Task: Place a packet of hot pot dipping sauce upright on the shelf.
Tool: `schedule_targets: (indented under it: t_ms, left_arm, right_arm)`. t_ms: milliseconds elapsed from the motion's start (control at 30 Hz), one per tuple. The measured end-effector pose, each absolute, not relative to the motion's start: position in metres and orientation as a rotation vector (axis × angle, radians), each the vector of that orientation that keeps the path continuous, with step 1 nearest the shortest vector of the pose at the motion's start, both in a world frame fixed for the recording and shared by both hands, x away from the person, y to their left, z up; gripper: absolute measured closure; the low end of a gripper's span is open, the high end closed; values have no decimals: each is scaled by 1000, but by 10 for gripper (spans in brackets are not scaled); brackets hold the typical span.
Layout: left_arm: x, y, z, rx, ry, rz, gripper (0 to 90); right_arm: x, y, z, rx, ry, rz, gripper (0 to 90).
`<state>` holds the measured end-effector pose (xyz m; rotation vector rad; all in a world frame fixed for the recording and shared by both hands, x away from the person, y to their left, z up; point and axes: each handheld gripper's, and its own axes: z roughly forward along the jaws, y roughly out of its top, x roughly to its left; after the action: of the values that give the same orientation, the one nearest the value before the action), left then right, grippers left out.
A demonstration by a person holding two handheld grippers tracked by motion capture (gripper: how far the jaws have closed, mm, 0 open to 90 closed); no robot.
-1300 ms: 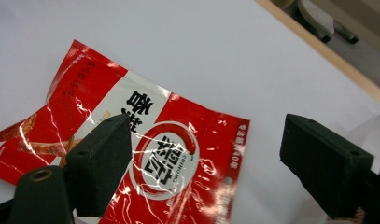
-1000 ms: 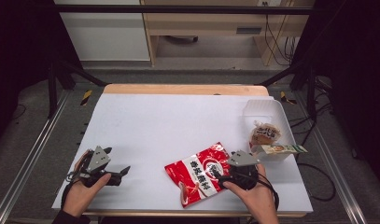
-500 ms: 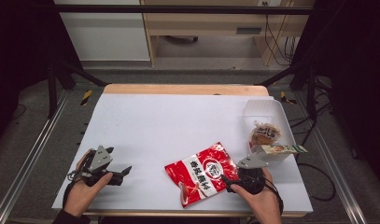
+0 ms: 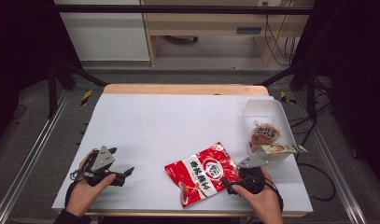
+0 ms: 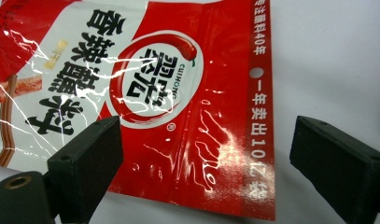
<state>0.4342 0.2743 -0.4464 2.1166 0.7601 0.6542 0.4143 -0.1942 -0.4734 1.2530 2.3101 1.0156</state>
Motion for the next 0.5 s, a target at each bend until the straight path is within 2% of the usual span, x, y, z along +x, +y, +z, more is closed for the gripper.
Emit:
schedule_targets:
  t_ms: [400,500]
  left_arm:
    - [433,272,-447,2125,744,652,50]
    - [433,272,-447,2120,750,642,49]
  right_arm:
    - [414,-189,-470,1223,2330,1019,153]
    - [410,-189,-462,1184,2291,1080,238]
